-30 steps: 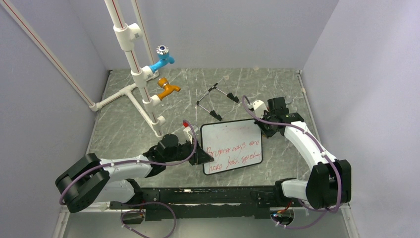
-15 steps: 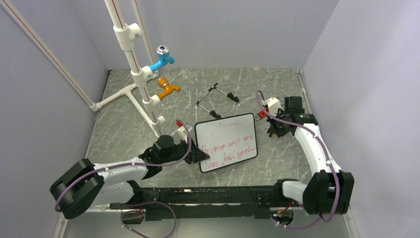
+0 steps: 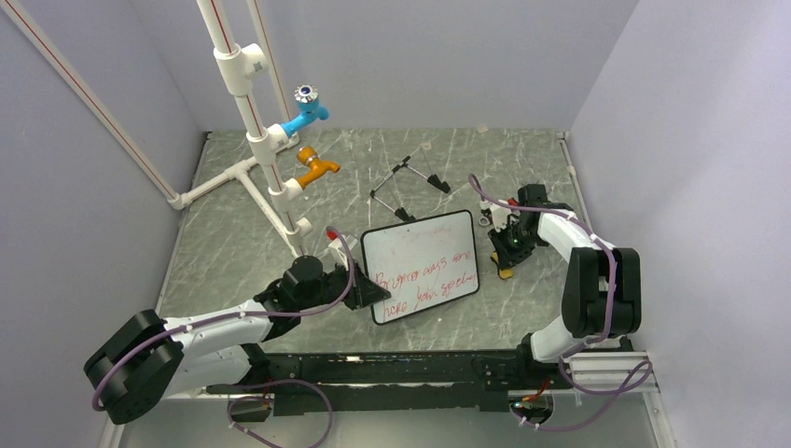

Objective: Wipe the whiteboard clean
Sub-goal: Erase the whiteboard at the center of the board.

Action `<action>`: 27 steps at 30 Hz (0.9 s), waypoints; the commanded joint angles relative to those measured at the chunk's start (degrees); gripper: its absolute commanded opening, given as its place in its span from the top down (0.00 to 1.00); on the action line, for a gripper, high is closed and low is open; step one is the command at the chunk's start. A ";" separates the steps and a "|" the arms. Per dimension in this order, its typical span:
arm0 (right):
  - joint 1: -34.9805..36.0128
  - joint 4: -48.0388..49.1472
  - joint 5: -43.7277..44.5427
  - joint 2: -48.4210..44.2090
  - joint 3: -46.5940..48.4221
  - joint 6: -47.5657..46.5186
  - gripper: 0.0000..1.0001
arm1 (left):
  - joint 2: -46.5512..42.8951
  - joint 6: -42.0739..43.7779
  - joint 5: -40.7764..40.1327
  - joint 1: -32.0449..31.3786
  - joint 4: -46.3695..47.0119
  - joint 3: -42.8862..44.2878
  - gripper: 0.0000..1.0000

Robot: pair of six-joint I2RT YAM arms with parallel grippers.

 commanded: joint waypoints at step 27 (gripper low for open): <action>3.17 7.41 5.75 1.13 -1.62 4.75 0.56 | -2.87 1.08 0.88 1.47 7.28 -0.17 1.00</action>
